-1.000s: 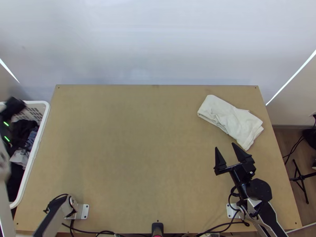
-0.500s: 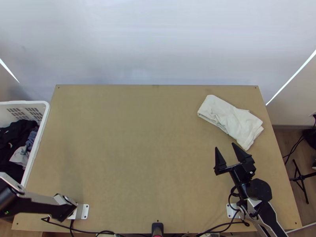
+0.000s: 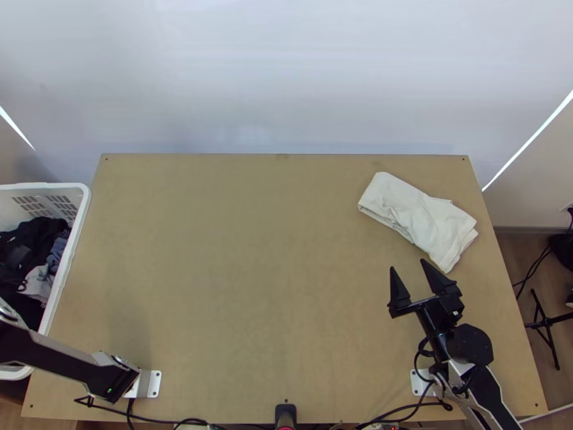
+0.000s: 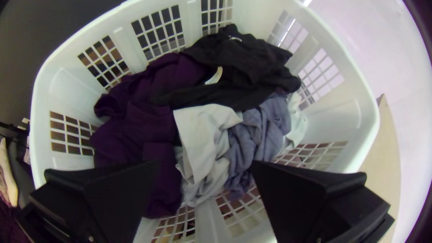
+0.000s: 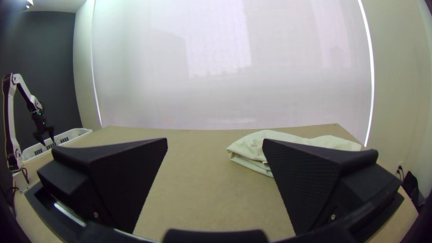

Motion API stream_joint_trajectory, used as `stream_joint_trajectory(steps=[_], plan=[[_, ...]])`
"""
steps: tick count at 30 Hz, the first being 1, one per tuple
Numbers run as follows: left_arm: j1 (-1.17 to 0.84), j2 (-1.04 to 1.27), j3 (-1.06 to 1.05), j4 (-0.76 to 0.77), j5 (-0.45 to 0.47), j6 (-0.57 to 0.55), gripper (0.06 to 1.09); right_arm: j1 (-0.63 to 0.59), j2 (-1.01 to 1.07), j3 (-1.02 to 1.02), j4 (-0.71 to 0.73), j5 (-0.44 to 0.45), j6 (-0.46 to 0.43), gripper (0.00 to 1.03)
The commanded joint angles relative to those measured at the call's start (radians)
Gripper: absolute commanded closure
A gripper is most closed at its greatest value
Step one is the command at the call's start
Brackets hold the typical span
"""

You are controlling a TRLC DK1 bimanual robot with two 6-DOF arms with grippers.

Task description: Fold the t-shirt

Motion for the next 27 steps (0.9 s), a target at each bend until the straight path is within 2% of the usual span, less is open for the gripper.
stream_joint_trajectory(steps=[1, 13, 14, 15, 16, 17, 18, 21, 23, 27], plan=[[0.009, 0.163, -0.029, 0.13, 0.014, 0.003, 0.11, 0.0, 0.0, 0.0, 0.0, 0.0, 0.0, 0.04], [0.02, 0.347, -0.007, 0.228, 0.003, -0.001, 0.11, 0.0, 0.0, 0.0, 0.0, 0.0, 0.0, 0.04], [0.022, 0.355, -0.007, 0.235, 0.003, 0.002, 0.18, 0.0, 0.0, 0.0, 0.0, 0.0, 0.0, 0.04], [0.022, 0.362, -0.007, 0.251, 0.003, 0.003, 0.3, 0.0, 0.0, 0.0, 0.0, 0.0, 0.0, 0.04], [0.022, 0.367, -0.012, 0.277, 0.003, 0.0, 0.56, 0.0, 0.0, 0.0, 0.0, 0.0, 0.0, 0.04], [0.023, 0.365, -0.018, 0.323, -0.012, 0.0, 0.93, 0.0, 0.0, 0.0, 0.0, 0.0, 0.0, 0.04], [0.028, 0.362, -0.015, 0.338, -0.02, 0.0, 1.04, 0.0, 0.0, 0.0, 0.0, 0.0, 0.0, 0.04], [0.039, 0.282, -0.006, 0.326, -0.011, 0.006, 1.05, 0.0, 0.0, 0.0, 0.0, 0.0, 0.0, 0.04], [0.048, 0.18, 0.014, 0.291, 0.031, 0.0, 1.05, 0.0, 0.0, 0.0, 0.0, 0.0, 0.0, 0.04], [0.059, -0.026, 0.121, 0.17, 0.055, -0.037, 1.05, 0.0, 0.0, 0.0, 0.0, 0.0, 0.0, 0.04]])
